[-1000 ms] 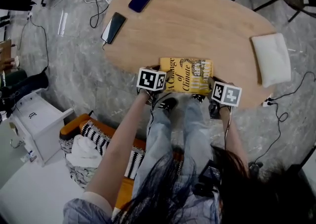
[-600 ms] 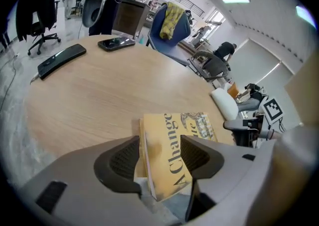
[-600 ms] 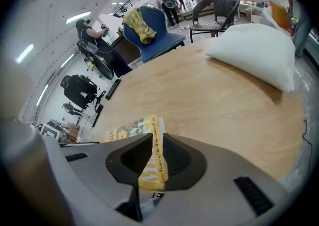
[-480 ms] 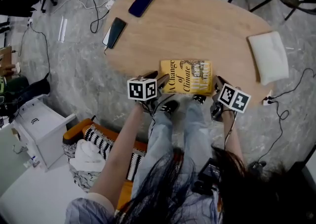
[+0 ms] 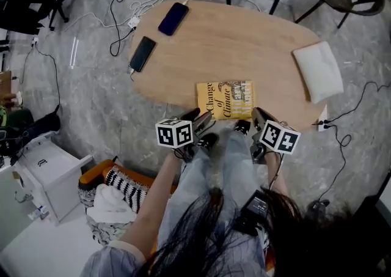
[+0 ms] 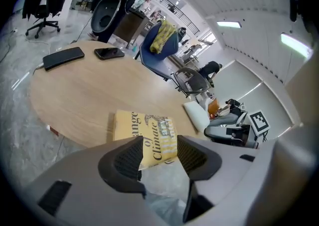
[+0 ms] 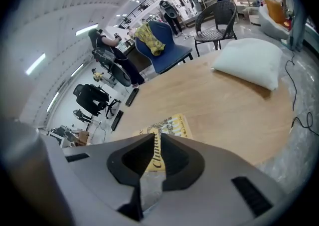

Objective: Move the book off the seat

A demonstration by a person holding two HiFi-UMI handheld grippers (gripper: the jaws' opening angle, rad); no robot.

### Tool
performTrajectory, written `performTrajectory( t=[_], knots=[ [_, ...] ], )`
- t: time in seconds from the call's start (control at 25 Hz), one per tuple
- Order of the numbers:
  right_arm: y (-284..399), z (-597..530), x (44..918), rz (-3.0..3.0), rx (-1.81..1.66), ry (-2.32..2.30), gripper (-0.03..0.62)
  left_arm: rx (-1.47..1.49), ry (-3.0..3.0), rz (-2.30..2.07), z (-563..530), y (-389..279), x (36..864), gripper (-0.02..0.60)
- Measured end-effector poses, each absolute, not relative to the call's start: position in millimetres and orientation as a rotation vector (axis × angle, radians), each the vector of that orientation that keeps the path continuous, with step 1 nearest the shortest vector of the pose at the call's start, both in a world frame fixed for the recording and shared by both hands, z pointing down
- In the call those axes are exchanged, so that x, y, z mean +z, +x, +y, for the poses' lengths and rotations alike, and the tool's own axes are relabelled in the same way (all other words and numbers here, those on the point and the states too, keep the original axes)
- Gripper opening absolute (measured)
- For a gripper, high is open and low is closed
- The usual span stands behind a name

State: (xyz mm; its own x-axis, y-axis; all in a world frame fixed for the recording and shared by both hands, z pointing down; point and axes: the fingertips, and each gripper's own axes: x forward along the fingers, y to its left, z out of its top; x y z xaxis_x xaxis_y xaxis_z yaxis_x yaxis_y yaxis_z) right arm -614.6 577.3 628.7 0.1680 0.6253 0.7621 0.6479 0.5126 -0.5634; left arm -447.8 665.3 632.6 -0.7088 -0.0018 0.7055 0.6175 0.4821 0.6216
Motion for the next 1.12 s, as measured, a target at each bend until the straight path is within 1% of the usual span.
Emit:
performTrajectory(
  t=[0.04,0.12,0.16,0.36,0.56,0.8,0.96,1.12],
  knots=[
    [-611,577,622,-1.504,-0.022,-1.162,0.048,-1.243,-0.517,-2.091,664,-448,627,0.211],
    [-601,575,606,-1.499,-0.019,-1.181,0.048,-1.261,-0.536,-2.114,662,-449,614,0.133],
    [-597,575,597,-1.496,-0.015,-1.193,0.048,-1.266,-0.539,-2.127,662,-450,606,0.109],
    [-581,571,546,-1.506,0.003,-1.253,0.048,-1.232,-0.496,-2.205,660,-453,559,0.103],
    [-572,568,506,-1.531,-0.003,-1.295,0.048,-1.186,-0.477,-2.272,664,-440,512,0.101],
    [-554,565,463,-1.552,-0.001,-1.354,0.048,-1.152,-0.521,-2.27,659,-412,485,0.075],
    [-539,563,441,-1.561,0.008,-1.385,0.048,-1.182,-0.496,-2.287,651,-403,469,0.072],
    [-525,558,422,-1.57,0.02,-1.397,0.048,-1.139,-0.437,-2.298,644,-398,452,0.066]
  ],
)
